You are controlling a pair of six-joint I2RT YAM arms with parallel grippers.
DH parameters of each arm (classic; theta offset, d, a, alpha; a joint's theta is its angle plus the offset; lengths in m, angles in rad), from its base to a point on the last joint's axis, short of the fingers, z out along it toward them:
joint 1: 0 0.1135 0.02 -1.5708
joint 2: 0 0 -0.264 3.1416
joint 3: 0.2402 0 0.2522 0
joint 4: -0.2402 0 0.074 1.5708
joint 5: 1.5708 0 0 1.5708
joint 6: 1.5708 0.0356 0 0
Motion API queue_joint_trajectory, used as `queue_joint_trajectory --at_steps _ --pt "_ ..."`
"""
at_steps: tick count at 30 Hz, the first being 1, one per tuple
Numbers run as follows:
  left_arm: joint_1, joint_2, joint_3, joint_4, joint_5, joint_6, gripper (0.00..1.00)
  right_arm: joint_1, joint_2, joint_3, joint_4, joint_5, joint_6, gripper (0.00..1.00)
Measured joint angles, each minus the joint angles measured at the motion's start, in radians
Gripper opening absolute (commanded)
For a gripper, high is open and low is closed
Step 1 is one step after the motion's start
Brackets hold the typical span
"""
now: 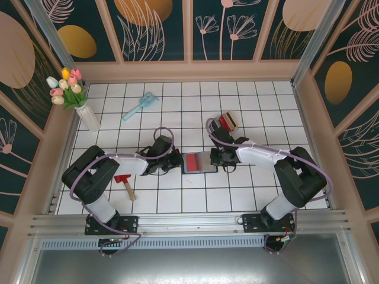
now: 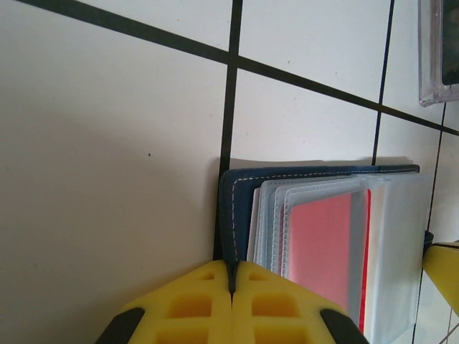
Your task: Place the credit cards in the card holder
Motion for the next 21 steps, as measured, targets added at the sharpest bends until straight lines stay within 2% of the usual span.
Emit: queue_joint_trajectory --at_steps 9,10,15,21 --pt "0.000 0.000 0.003 -0.005 0.000 0.001 0.00 0.007 0.002 0.024 0.005 -0.006 0.005 0.14" --pt "0.000 0.000 0.003 -0.005 0.000 0.001 0.00 0.006 0.002 0.024 0.009 -0.017 0.005 0.12" --pt "0.000 0.000 0.003 -0.005 0.000 0.001 0.00 -0.010 0.025 0.005 0.039 -0.049 0.014 0.09" --pt "0.000 0.000 0.003 -0.005 -0.001 0.001 0.00 -0.048 0.015 -0.033 0.090 -0.049 0.043 0.10"
